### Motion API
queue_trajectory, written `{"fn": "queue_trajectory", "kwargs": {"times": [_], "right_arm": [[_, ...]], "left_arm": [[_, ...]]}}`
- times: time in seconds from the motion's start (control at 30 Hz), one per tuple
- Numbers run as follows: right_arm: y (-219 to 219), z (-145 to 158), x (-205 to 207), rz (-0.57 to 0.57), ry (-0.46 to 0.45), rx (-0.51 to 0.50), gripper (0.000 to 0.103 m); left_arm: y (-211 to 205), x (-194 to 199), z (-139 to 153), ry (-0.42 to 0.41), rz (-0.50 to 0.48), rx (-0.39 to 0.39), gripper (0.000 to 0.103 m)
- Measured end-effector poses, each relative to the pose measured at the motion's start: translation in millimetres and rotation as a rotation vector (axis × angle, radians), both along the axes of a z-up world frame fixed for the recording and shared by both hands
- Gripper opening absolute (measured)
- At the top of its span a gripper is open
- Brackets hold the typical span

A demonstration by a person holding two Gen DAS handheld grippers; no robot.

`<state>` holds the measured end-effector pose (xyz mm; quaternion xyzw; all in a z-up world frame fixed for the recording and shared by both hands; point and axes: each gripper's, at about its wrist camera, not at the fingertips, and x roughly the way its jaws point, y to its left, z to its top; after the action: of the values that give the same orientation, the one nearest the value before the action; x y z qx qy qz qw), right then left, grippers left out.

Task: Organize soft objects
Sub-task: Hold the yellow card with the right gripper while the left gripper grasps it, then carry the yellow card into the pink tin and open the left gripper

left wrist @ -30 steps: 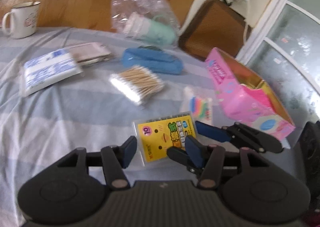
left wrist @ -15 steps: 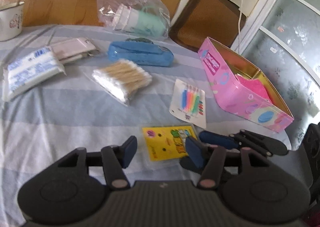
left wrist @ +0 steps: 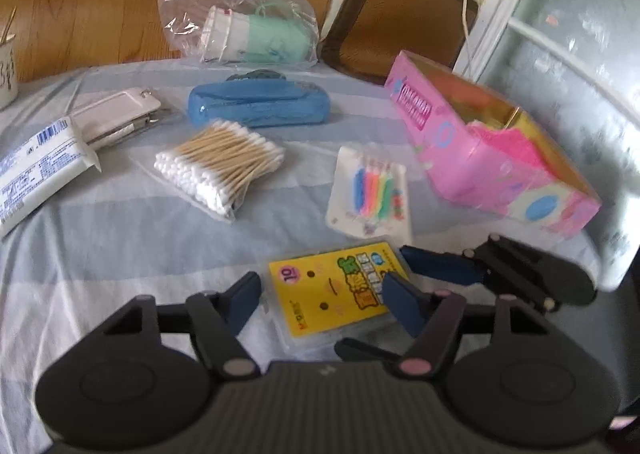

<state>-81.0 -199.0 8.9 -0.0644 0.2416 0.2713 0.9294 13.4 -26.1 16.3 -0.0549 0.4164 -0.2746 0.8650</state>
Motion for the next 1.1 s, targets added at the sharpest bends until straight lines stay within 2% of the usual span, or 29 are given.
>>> {"fn": "queue_trajectory", "kwargs": {"times": [0.13,0.3,0.47,0.63,0.7,0.77,0.9,0.93,1.0,1.1], "right_arm": [[-9.6,22.9,-5.8,-0.063,-0.128,-0.007,0.073],[-48.7,47.1,-3.1,-0.206,-0.249,-0.047,0.073],[-103.7,52.8,6.2,-0.353,-0.247,-0.047,0.073],[-144.1,40.2,20.9,-0.448,-0.197,-0.059,0.074],[-148.5,30.9,32.2,-0.483,-0.176,-0.083,0.081],[-154.2,28.5,33.1,-0.504,-0.183,-0.056,0.082],[-149.4,28.1,23.3,-0.53,-0.201,-0.046,0.079],[-147.7,27.8,19.5,-0.53,-0.204,-0.032,0.077],[-143.6,29.4,10.6,-0.509,-0.228,0.001,0.063],[-129.0,29.3,-5.0,-0.44,-0.242,0.065,0.05]], "left_arm": [[-16.5,1.4,34.8,-0.092,-0.02,-0.002,0.068],[-71.4,19.2,72.6,-0.191,-0.122,0.01,0.068],[-145.1,35.5,84.8,-0.238,-0.231,0.008,0.068],[-204.2,51.2,69.8,-0.23,-0.279,0.043,0.068],[-220.6,57.9,61.2,-0.206,-0.286,0.055,0.067],[-225.6,60.9,55.2,-0.172,-0.287,0.052,0.067],[-212.1,53.7,55.8,-0.191,-0.274,0.045,0.066],[-204.3,50.1,58.5,-0.198,-0.265,0.036,0.066],[-184.7,45.8,64.3,-0.212,-0.251,0.001,0.066],[-136.5,39.9,69.8,-0.224,-0.193,-0.059,0.066]]}}
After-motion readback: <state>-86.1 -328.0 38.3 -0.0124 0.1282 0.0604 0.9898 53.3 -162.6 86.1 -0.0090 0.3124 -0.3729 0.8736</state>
